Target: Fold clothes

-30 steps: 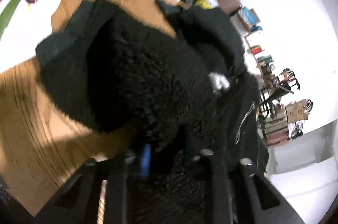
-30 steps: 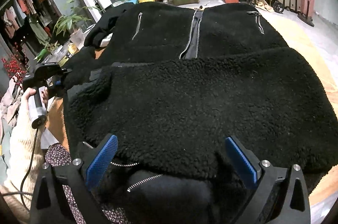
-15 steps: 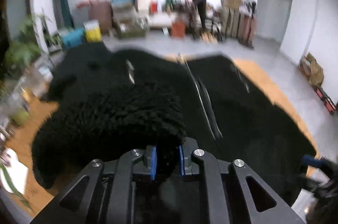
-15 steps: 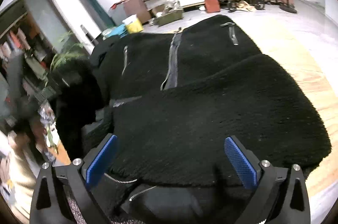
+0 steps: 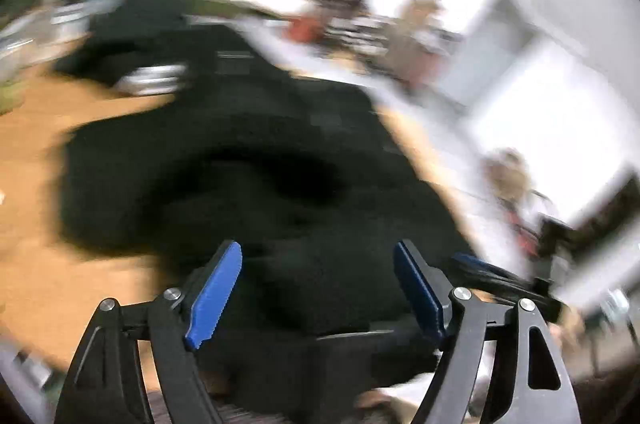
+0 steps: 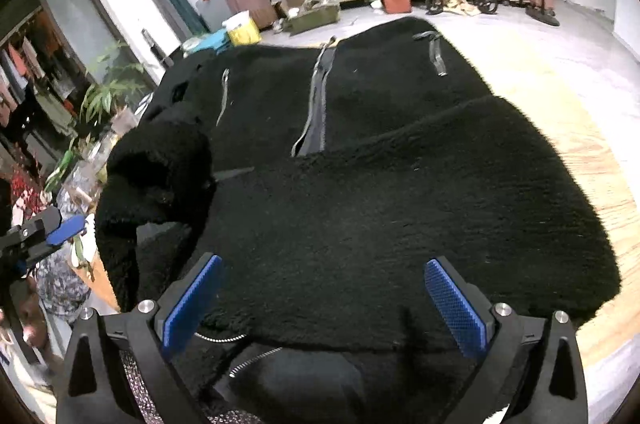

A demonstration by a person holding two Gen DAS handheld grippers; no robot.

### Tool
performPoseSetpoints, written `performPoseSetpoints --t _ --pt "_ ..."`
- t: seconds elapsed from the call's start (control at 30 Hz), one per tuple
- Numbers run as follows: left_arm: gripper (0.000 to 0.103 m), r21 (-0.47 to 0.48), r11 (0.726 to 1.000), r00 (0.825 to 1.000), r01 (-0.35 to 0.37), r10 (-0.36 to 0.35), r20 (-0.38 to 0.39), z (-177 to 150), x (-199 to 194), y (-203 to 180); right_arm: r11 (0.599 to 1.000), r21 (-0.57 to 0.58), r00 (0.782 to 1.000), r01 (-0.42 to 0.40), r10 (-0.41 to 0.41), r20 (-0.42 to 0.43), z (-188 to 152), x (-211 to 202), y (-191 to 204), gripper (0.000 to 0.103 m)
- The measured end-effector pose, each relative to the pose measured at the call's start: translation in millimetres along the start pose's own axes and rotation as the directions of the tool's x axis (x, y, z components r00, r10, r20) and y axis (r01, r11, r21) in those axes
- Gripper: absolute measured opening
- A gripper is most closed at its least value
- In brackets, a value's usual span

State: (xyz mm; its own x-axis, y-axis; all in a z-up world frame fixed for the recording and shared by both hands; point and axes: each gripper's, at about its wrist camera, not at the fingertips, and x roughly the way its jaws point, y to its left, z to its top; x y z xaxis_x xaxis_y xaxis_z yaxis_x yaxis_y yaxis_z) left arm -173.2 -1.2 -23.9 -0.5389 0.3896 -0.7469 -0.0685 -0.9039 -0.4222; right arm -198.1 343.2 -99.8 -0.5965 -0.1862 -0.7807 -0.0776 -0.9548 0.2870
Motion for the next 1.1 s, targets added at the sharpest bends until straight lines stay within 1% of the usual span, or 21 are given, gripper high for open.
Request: performPoseSetpoints --t 0.03,0.07,0.1,0.13,0.2,0.27,0.3,0.37,0.4,0.5,0.53,0.57,0.6,0.7,0.77,0.83,0.9,0.93,1.0,1.07,1.1 --pt "0.079 -0.09 0.991 0.995 -0.103 0.102 -0.019 4 5 25 1.0 -0.011 1.0 -0.011 0.011 -0.011 0 5 5 0.103" --pt "0.078 -0.169 0.967 0.981 -0.193 0.186 -0.055 7 15 51 1.0 -0.022 1.0 -0.02 0.02 -0.02 1 8 9 0.103" --pt "0.077 -0.242 0.929 0.96 -0.28 0.263 -0.1 9 26 76 0.999 -0.034 0.999 -0.029 0.028 -0.028 1 11 14 0.103" --pt "0.077 -0.309 0.878 0.931 -0.365 0.334 -0.15 12 36 102 0.998 -0.05 0.999 -0.039 0.037 -0.035 0 14 19 0.103" --pt "0.077 -0.386 0.835 0.919 -0.393 0.346 -0.186 15 53 132 0.995 -0.082 0.998 -0.051 0.048 -0.045 -1 16 28 0.103" --pt "0.077 -0.413 0.845 0.94 -0.34 0.307 -0.147 20 57 136 0.994 -0.102 0.998 -0.049 0.045 -0.038 -2 14 31 0.103" --pt "0.077 -0.4 0.845 0.934 -0.355 0.331 -0.131 26 61 135 0.993 -0.109 0.998 -0.047 0.044 -0.034 -3 14 32 0.103" --pt "0.077 -0.377 0.824 0.906 -0.424 0.389 -0.168 34 75 137 0.994 -0.098 0.998 -0.047 0.043 -0.037 -4 15 30 0.103" --pt "0.077 -0.384 0.822 0.907 -0.421 0.382 -0.177 37 80 138 0.995 -0.09 0.998 -0.047 0.043 -0.041 -4 16 29 0.103" --pt "0.075 -0.395 0.831 0.92 -0.392 0.348 -0.181 45 91 142 0.997 -0.068 0.998 -0.043 0.04 -0.052 -6 18 23 0.103" --pt "0.069 -0.384 0.837 0.92 -0.391 0.352 -0.169 46 89 145 0.997 -0.062 0.998 -0.041 0.037 -0.055 -6 18 21 0.103" --pt "0.04 -0.39 0.852 0.937 -0.349 0.315 -0.151 49 89 145 0.998 -0.054 0.998 -0.041 0.038 -0.057 -7 18 19 0.103" --pt "0.023 -0.399 0.866 0.953 -0.301 0.271 -0.131 51 88 145 0.998 -0.047 0.997 -0.043 0.04 -0.059 -7 19 17 0.103" --pt "0.015 -0.428 0.886 0.983 -0.179 0.177 -0.044 56 70 131 0.998 -0.026 0.997 -0.058 0.056 -0.062 -8 20 13 0.103" --pt "0.013 -0.391 0.915 0.99 -0.097 0.128 0.053 68 43 105 0.997 -0.023 0.996 -0.067 0.066 -0.06 -9 19 12 0.103" --pt "0.013 -0.308 0.95 0.986 -0.039 0.088 0.144 85 12 68 0.997 -0.024 0.996 -0.077 0.076 -0.056 -10 17 11 0.103" --pt "0.013 -0.164 0.986 0.973 -0.014 0.051 0.226 100 -24 10 0.996 -0.023 0.995 -0.087 0.086 -0.05 -11 15 10 0.103" --pt "0.013 -0.088 0.996 0.964 -0.005 0.028 0.264 108 -42 -20 0.996 -0.018 0.995 -0.092 0.092 -0.04 -11 13 8 0.103" --pt "0.013 0.077 0.997 0.947 0.027 -0.05 0.317 121 -72 -84 0.995 -0.007 0.995 -0.097 0.097 -0.022 -10 7 3 0.103" --pt "0.013 0.198 0.978 0.936 0.068 -0.131 0.326 129 -91 -138 0.995 -0.013 0.995 -0.095 0.095 0.009 -12 -2 -1 0.103" --pt "0.013 0.249 0.963 0.935 0.101 -0.178 0.307 131 -90 -165 0.995 -0.015 0.995 -0.094 0.095 0.017 -13 -5 -2 0.103"
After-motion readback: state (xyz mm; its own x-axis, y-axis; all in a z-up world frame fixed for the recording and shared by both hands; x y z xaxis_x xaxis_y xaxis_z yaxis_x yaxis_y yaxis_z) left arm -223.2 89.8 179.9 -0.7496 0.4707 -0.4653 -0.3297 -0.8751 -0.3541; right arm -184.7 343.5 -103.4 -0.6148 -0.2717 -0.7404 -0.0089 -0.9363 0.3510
